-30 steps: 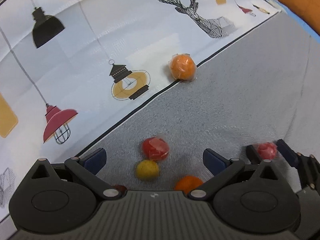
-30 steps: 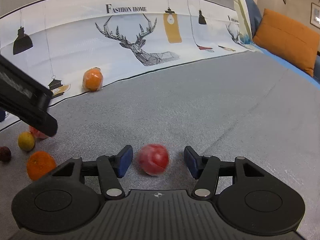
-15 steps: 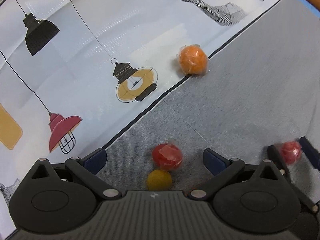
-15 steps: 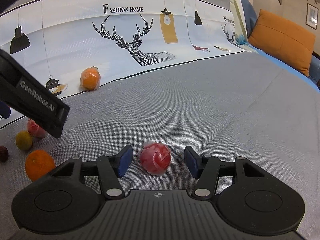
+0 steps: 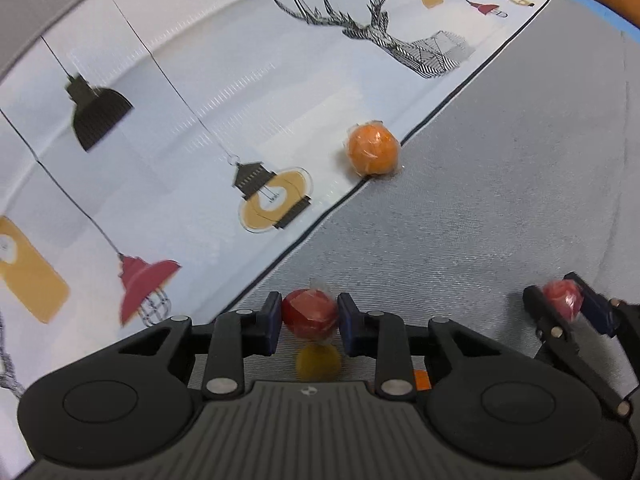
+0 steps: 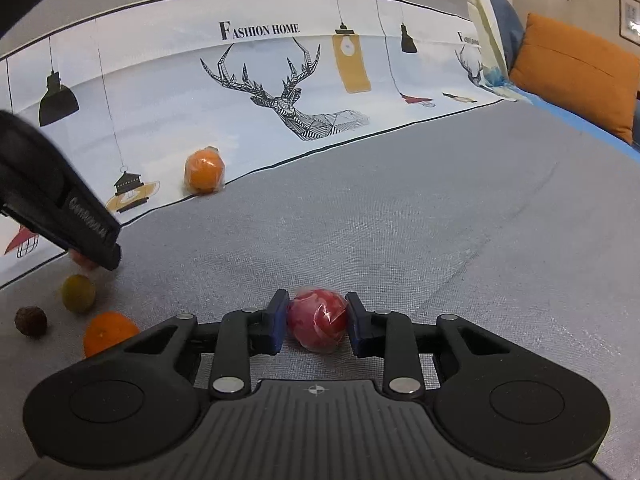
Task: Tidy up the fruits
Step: 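Carry both wrapped red fruits over the blue plate with both tools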
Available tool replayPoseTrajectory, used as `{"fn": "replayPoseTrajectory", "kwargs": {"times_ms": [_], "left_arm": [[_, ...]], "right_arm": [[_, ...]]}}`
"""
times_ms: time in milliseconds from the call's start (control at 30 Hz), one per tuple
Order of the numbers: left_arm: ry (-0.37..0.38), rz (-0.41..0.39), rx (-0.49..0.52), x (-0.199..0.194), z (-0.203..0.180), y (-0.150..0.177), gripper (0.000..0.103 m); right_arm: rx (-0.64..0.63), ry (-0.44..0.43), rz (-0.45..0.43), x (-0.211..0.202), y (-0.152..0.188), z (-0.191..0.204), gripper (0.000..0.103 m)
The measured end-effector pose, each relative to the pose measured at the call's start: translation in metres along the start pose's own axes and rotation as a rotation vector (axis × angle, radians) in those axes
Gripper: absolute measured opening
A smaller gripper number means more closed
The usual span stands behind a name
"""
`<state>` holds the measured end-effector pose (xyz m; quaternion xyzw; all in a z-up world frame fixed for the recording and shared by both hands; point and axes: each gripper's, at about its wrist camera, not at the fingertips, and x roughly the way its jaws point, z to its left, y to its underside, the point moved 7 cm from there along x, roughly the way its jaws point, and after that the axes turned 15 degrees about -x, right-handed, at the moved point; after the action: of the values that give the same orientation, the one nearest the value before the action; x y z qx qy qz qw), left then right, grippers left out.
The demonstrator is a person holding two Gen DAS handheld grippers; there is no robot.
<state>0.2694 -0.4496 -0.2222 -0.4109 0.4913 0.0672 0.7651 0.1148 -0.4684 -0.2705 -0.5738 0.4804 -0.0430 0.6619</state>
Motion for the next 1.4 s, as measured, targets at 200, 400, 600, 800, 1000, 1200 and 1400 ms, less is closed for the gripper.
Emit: {"fn": "replayPoseTrajectory", "kwargs": {"times_ms": [200,400,600,800,1000,1200,1400], "left_arm": [[-0.019,-0.027,-0.024,-0.018,0.008,-0.001,0.033],[-0.052,-0.038,-0.085,-0.05,0.019,0.009,0.033],[-0.113,-0.059,-0.201,-0.123,0.054,0.051,0.033],[-0.176,-0.054,-0.327,-0.206,0.094,0.113,0.033],[-0.206,-0.077,-0.419,-0.288,0.12,0.174,0.033],[-0.211,-0.081,-0.5,-0.35,0.136,0.246,0.033],[-0.215,-0.053,-0.578,-0.384,0.144,0.317,0.033]], "right_arm": [[0.0,-0.004,-0.022,-0.003,-0.001,0.002,0.032],[0.017,-0.014,-0.069,-0.013,-0.01,0.001,0.032],[-0.003,-0.074,-0.139,-0.053,-0.018,0.0,0.032],[0.009,-0.196,-0.113,-0.123,-0.018,0.003,0.032],[-0.107,-0.395,-0.123,-0.233,0.002,0.017,0.032],[-0.196,-0.559,-0.092,-0.324,0.034,0.031,0.032],[-0.341,-0.673,-0.067,-0.397,0.071,0.057,0.032]]}}
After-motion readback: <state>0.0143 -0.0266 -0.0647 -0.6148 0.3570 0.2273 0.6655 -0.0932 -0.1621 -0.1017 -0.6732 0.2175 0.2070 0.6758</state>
